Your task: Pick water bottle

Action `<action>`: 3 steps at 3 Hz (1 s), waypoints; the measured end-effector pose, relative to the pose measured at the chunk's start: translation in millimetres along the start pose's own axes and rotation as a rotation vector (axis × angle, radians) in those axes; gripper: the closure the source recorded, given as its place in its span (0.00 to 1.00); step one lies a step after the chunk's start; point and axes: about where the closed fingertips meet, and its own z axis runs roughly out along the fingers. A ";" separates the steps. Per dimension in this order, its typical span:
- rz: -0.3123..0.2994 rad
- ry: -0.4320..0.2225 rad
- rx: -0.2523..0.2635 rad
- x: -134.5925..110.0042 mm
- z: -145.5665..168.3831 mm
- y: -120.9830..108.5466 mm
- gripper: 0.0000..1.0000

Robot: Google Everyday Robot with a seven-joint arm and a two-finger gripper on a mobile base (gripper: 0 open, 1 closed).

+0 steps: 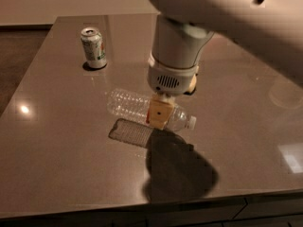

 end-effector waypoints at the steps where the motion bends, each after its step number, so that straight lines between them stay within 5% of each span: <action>1: -0.065 -0.014 0.037 -3.5 -37.2 -4.6 1.00; 3: -0.177 -0.070 0.081 -11.9 -88.0 11.3 1.00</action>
Offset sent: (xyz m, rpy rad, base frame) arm -0.0175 -0.0043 0.1034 0.0117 -0.0976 0.1941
